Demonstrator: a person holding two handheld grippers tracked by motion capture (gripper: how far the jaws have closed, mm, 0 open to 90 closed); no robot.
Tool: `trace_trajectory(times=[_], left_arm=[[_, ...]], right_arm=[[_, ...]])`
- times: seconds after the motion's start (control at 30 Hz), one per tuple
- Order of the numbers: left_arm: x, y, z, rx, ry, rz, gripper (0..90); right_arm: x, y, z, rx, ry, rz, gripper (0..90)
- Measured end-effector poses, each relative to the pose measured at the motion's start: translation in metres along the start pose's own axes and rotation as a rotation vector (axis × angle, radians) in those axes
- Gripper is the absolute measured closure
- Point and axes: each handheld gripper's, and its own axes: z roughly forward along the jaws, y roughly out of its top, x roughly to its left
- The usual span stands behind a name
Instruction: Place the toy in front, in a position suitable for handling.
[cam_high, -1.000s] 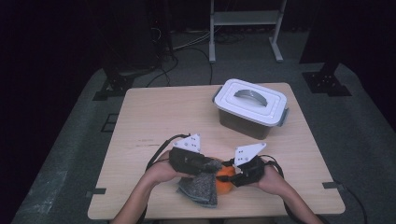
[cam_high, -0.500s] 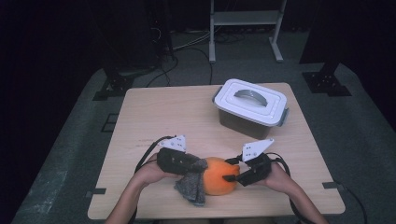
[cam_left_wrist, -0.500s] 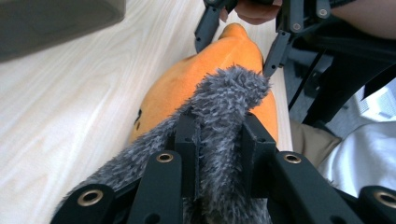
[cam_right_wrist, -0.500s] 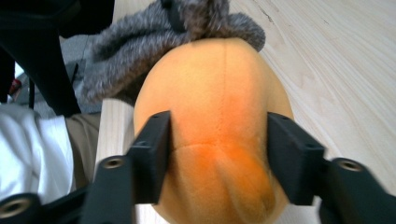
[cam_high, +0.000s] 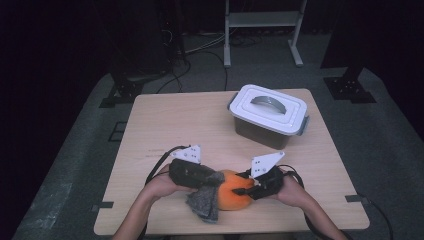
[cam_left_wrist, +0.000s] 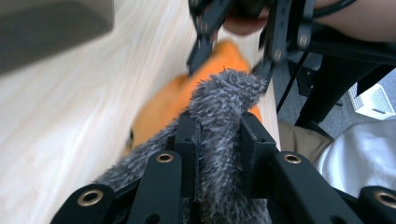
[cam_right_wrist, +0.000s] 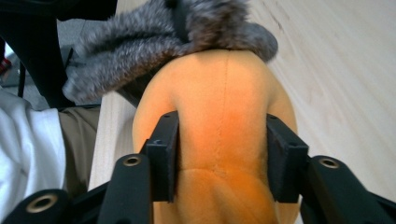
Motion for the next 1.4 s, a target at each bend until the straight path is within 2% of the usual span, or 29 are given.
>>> trace_trajectory(times=[0.1,0.23,0.3,0.37,0.47,0.53,0.63,0.73,0.8,0.9,0.97,1.03,1.1,1.23,1.4], left_arm=[[-0.002,0.015,0.003,0.010,-0.003,0.037,71.8],[-0.002,0.019,0.008,0.019,-0.007,0.039,71.8],[0.000,0.012,0.011,0.048,0.007,0.034,72.0],[0.003,0.003,0.013,0.044,0.000,0.004,72.1],[0.004,-0.005,0.013,0.029,-0.011,-0.017,72.2],[0.004,-0.006,0.013,0.040,-0.008,-0.013,72.2],[0.003,-0.006,0.012,0.039,-0.003,-0.020,72.2],[0.002,-0.006,0.014,0.025,-0.010,-0.028,72.1],[0.000,-0.004,0.016,0.021,-0.015,-0.024,72.1],[-0.004,-0.001,0.020,0.020,-0.022,-0.010,72.1],[-0.005,-0.001,0.021,0.030,-0.018,-0.002,72.1],[-0.003,-0.001,0.019,0.018,-0.028,-0.007,72.2],[-0.002,-0.002,0.017,0.009,-0.027,-0.012,72.6],[0.004,-0.009,0.010,0.014,-0.004,-0.023,72.6],[0.012,-0.030,-0.001,0.025,0.033,-0.073,72.6]], right_arm=[[0.001,0.006,0.000,0.007,0.011,-0.065,54.4],[-0.004,0.010,-0.004,0.031,0.028,-0.105,53.5],[-0.010,0.004,-0.006,0.025,0.031,-0.086,52.7],[-0.015,-0.004,-0.009,0.009,0.034,-0.052,50.3],[-0.019,-0.013,-0.012,-0.018,0.063,0.051,38.5],[-0.016,-0.009,-0.016,-0.002,0.041,0.079,31.8],[-0.010,-0.002,-0.022,0.011,-0.008,0.103,28.0],[-0.003,0.002,-0.025,-0.023,-0.022,0.130,26.4],[0.001,0.003,-0.022,-0.006,-0.054,0.138,26.5],[0.003,-0.003,-0.010,0.031,-0.061,0.148,27.7],[0.002,-0.009,-0.004,0.016,-0.044,0.156,36.1],[0.003,-0.012,-0.006,0.003,-0.042,0.128,46.1],[0.003,-0.013,-0.010,0.009,-0.034,0.085,52.0],[0.000,-0.017,-0.013,0.002,-0.011,0.057,53.4],[-0.002,-0.024,-0.018,-0.020,0.002,0.080,52.5]])
